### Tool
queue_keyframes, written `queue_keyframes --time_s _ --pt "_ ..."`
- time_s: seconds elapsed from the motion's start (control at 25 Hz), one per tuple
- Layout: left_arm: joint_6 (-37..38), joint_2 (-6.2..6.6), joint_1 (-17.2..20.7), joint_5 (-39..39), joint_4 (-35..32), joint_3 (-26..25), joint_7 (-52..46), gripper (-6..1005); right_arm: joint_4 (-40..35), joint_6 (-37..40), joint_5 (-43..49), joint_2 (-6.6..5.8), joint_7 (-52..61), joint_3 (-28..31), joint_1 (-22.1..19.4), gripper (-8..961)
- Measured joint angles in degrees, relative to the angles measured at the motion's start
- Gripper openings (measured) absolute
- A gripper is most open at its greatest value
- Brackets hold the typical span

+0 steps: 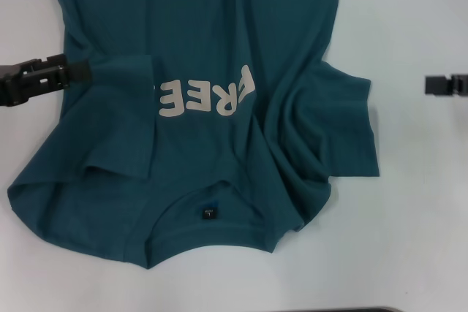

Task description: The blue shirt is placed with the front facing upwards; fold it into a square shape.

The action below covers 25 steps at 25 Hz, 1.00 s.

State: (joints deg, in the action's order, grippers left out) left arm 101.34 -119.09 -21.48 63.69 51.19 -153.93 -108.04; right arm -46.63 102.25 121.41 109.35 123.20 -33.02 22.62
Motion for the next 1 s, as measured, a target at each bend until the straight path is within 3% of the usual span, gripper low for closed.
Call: queue_keyframes --time_s 0.16,0.44,0.8,1.0 --pt "-0.11 0.09 0.18 0.85 -1.39 -0.09 0.76 901 0.43 0.55 4.87 0.16 0.63 2.0 -0.11 760" --pt "-0.33 0.13 -0.01 1.49 -2.13 -0.12 2.13 900 3.27 -3.17 8.11 1.46 0.15 1.71 0.45 753" --pt "0.47 0.92 -0.08 0.91 -3.15 0.96 3.38 901 4.89 -8.85 8.83 4.45 -1.03 1.22 1.74 701" --pt "1.66 1.45 0.41 0.29 -3.26 2.74 3.94 901 5.61 -10.37 8.85 4.96 -1.48 1.2 2.53 688"
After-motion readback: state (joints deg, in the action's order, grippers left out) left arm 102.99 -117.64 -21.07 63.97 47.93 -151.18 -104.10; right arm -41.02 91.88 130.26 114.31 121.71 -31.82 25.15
